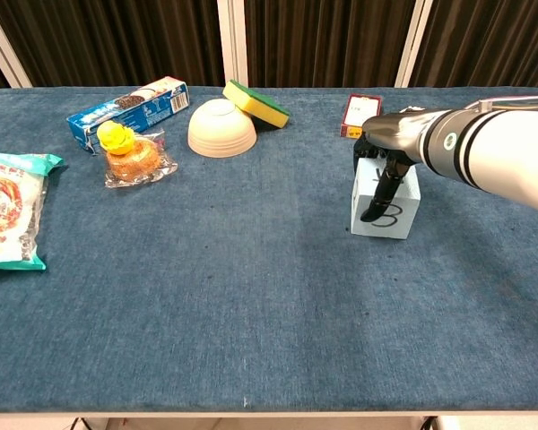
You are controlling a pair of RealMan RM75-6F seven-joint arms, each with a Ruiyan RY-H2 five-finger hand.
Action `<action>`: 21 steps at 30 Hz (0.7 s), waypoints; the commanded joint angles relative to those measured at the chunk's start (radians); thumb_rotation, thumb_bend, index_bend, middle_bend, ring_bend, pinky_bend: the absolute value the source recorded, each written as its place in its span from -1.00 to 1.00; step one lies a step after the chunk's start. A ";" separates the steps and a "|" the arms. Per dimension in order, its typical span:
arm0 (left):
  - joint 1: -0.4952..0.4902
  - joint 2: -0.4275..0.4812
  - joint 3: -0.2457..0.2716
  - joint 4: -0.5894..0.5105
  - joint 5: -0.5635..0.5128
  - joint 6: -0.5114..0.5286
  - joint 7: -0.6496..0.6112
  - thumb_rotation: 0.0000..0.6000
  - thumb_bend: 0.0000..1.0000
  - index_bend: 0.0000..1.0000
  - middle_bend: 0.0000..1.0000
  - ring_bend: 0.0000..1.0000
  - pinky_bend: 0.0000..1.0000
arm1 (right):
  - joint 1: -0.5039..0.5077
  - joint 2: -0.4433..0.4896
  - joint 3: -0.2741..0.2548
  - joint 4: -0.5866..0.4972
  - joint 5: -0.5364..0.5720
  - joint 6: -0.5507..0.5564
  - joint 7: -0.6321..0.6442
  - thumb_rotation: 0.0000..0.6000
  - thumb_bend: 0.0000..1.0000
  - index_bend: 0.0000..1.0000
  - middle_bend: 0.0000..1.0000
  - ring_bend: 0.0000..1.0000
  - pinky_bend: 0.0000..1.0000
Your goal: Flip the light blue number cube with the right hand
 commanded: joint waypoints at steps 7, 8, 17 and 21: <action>0.006 -0.003 0.002 0.005 -0.007 -0.002 -0.007 1.00 -0.92 -0.69 -0.72 -0.94 -0.99 | -0.132 0.090 -0.010 -0.034 -0.280 -0.120 0.316 0.85 -0.35 0.23 -0.06 -0.39 -0.66; 0.007 -0.003 0.002 0.005 -0.006 -0.002 -0.008 1.00 -0.92 -0.69 -0.72 -0.94 -0.99 | -0.152 0.099 -0.010 -0.035 -0.327 -0.134 0.367 0.85 -0.35 0.23 -0.06 -0.39 -0.66; 0.003 0.004 -0.002 -0.018 0.000 0.004 0.012 1.00 -0.92 -0.69 -0.72 -0.94 -0.99 | -0.339 0.132 -0.060 0.131 -0.903 -0.205 1.021 0.84 -0.34 0.18 -0.06 -0.40 -0.68; -0.001 0.010 -0.004 -0.036 0.002 0.002 0.030 1.00 -0.92 -0.69 -0.72 -0.94 -0.99 | -0.365 0.099 -0.093 0.273 -1.050 -0.189 1.240 0.85 -0.34 0.13 -0.06 -0.45 -0.70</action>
